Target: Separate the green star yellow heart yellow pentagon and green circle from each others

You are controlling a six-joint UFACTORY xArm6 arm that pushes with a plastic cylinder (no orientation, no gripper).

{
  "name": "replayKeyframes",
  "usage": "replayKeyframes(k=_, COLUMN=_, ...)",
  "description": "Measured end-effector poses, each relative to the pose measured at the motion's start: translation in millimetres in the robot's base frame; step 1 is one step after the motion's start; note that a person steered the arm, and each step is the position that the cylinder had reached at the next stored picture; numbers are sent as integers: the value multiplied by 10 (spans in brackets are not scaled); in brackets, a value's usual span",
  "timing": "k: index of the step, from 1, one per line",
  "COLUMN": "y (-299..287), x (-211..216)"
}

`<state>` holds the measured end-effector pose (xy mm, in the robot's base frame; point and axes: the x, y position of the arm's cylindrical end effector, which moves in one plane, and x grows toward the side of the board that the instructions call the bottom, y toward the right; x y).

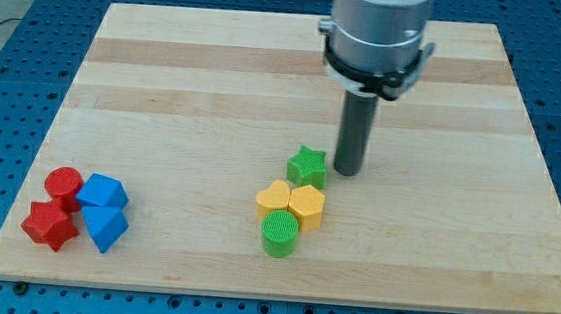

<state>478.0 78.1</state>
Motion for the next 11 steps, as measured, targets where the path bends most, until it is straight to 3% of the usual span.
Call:
replayKeyframes(k=1, y=467, x=326)
replayKeyframes(k=2, y=470, x=639)
replayKeyframes(k=4, y=-323, x=978)
replayKeyframes(k=6, y=-1349, x=23)
replayKeyframes(k=7, y=-1405, x=-123)
replayKeyframes(k=9, y=-1263, x=89)
replayKeyframes(k=11, y=-603, x=-272)
